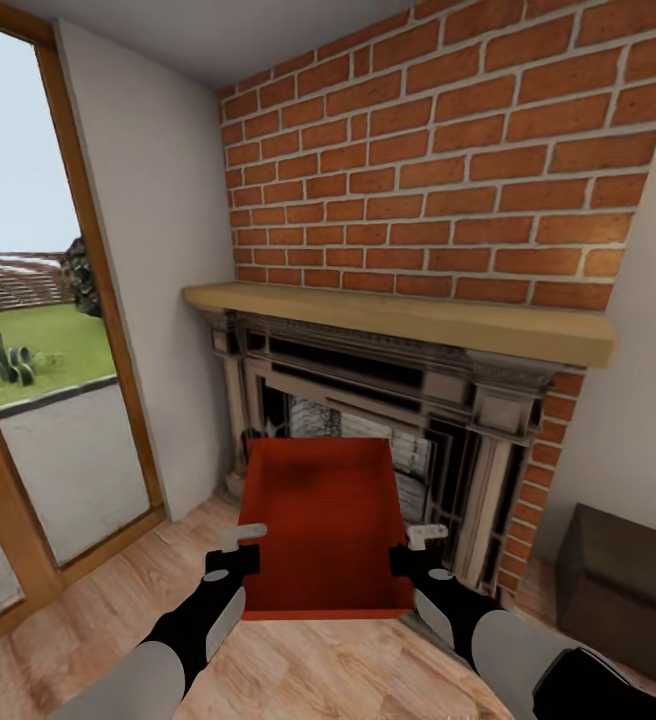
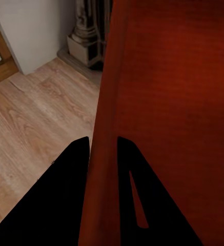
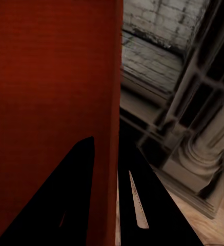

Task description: Move the two storage containers from the living room to the garage. In the garage, place one container on the floor and stack the other container on top of it (either order is fine).

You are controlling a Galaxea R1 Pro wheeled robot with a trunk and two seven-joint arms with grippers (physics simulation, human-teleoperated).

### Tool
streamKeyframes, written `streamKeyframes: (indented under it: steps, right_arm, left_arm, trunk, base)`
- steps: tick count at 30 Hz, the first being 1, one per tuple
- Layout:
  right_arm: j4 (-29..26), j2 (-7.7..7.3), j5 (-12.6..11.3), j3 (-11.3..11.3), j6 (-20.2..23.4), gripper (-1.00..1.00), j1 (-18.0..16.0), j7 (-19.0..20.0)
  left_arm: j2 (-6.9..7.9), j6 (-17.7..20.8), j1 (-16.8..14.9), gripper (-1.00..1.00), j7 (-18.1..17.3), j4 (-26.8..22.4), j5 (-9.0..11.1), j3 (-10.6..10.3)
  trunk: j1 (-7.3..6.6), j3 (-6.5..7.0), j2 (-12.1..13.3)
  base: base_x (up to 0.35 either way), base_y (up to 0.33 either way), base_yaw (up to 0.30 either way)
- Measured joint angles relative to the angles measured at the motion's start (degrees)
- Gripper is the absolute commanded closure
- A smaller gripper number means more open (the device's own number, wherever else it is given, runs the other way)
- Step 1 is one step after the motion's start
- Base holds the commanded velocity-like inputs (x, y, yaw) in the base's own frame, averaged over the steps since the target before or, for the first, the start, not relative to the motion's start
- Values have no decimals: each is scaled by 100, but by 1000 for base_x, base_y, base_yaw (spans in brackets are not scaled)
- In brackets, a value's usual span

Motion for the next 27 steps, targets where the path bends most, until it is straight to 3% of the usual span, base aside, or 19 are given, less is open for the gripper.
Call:
streamKeyframes:
  steps: [8,21,27]
  right_arm:
    - [-2,-2,4,-3,0,100,0,3]
    - [-5,-6,3,-3,0,100,0,7]
    - [-3,-1,5,-6,0,100,0,1]
  left_arm:
    - [-1,0,0,100,2,-2,3,0]
    - [-5,2,1,100,17,-8,11,-8]
    - [-1,5,0,100,5,-8,2,0]
  trunk:
    - [1,0,1]
    - [3,0,1]
    - [1,0,0]
  base:
    - [-47,0,-288]
    - [-308,0,-288]
    - [-164,0,-288]
